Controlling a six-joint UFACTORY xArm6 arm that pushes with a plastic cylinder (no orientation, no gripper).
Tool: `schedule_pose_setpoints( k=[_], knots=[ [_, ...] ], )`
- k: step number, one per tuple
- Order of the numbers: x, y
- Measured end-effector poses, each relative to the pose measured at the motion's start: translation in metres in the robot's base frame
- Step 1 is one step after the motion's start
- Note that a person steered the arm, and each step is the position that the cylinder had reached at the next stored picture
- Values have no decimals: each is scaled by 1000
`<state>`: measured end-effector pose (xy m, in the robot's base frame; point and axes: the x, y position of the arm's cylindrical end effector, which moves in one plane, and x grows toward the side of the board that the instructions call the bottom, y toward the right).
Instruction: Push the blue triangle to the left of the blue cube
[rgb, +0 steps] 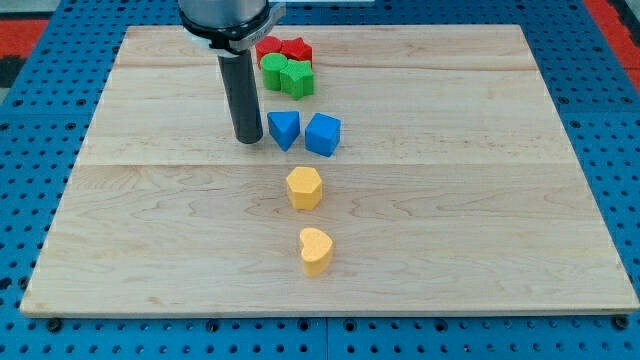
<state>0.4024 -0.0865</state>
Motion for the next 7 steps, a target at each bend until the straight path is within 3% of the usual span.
schedule_pose_setpoints(
  k=[2, 5, 7],
  knots=[
    [-1, 1],
    [-24, -71],
    [-24, -73]
  ],
)
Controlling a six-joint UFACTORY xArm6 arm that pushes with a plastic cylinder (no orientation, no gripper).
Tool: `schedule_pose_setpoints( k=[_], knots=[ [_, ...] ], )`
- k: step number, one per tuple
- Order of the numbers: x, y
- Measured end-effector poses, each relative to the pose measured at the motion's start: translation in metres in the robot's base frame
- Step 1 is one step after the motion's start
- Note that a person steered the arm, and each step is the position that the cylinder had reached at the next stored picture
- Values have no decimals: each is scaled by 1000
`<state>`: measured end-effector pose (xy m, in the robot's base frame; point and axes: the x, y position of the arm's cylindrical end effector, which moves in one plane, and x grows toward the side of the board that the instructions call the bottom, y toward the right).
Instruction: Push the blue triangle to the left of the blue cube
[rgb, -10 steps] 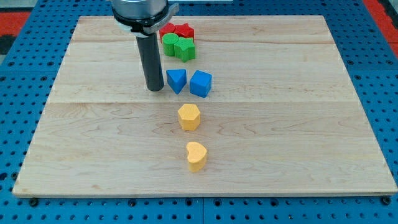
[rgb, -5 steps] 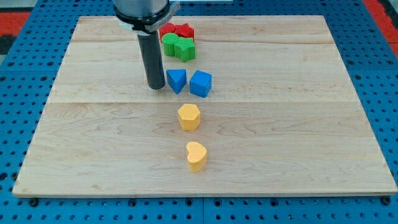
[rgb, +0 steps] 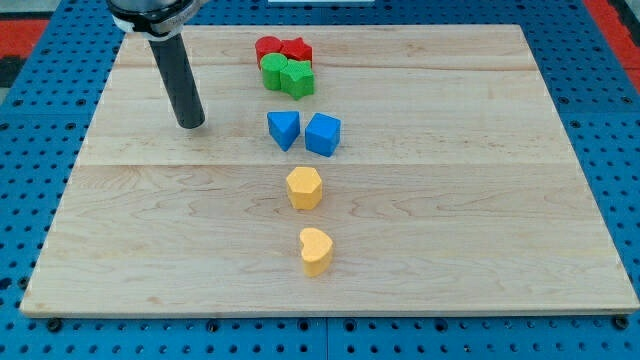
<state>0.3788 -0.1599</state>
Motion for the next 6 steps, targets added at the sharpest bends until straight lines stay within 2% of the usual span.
schedule_pose_setpoints(
  k=[2, 4, 6],
  knots=[
    [16, 0],
    [6, -16],
    [-96, -9]
  ],
)
